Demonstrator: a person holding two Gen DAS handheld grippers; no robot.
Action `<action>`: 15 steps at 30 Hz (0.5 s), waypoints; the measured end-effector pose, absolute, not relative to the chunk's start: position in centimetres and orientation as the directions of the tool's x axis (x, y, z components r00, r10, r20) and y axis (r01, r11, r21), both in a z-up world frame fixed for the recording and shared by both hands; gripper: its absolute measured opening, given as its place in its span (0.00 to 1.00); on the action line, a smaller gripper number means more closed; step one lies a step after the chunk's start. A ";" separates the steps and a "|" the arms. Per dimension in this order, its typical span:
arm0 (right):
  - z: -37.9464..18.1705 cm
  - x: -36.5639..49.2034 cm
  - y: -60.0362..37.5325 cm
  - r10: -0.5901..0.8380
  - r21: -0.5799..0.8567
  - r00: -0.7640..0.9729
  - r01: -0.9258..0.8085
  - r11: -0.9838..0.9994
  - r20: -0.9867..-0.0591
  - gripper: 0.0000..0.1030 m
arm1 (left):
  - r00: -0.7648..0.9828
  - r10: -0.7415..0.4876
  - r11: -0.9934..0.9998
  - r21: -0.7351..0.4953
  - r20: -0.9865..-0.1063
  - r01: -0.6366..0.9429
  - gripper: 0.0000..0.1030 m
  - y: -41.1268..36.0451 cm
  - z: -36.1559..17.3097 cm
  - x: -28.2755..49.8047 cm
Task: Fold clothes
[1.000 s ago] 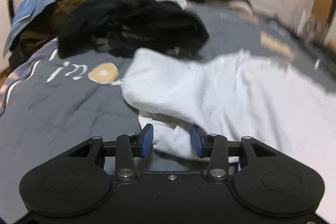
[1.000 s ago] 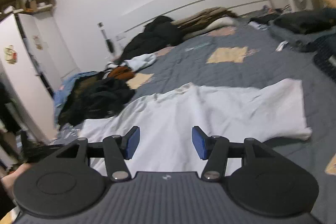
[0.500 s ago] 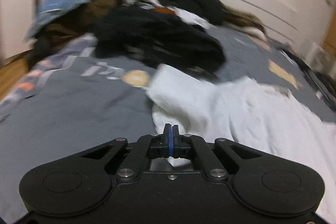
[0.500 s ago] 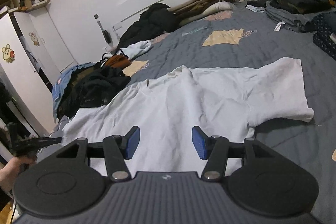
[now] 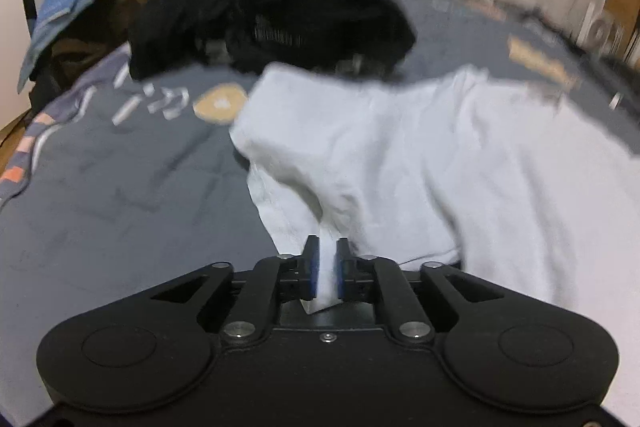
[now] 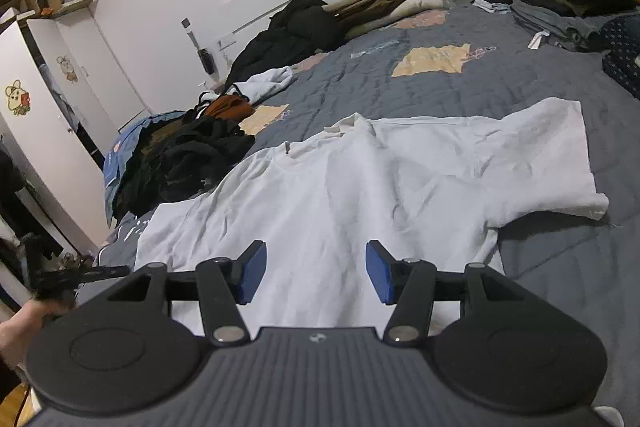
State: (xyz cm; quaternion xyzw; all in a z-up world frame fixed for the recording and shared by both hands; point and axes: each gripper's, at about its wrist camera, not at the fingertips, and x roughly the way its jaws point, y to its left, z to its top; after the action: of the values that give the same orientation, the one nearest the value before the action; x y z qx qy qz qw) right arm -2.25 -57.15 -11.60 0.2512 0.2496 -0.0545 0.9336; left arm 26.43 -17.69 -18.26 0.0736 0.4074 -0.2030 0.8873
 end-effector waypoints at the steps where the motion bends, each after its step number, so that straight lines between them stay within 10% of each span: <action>1: -11.6 -2.2 -57.1 0.025 0.441 0.869 0.225 0.869 -0.493 0.52 | 0.585 -0.298 0.901 -0.020 -0.755 0.433 0.22 -17.8 -18.5 26.2; 12: -12.6 -1.7 -57.5 0.042 0.454 0.853 0.234 0.859 -0.520 0.52 | 0.564 -0.332 0.881 -0.034 -0.756 0.472 0.40 -17.3 -18.9 26.9; 15: -12.5 -1.7 -57.4 0.049 0.458 0.854 0.228 0.859 -0.517 0.52 | 0.546 -0.351 0.860 -0.031 -0.760 0.509 0.20 -17.9 -19.0 27.1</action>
State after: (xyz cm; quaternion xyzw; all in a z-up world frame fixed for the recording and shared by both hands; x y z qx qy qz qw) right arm -1.71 -57.42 -12.52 0.2608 0.2655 -0.0482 0.9269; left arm 27.08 -17.90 -18.97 0.0968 0.4078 -0.2460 0.8739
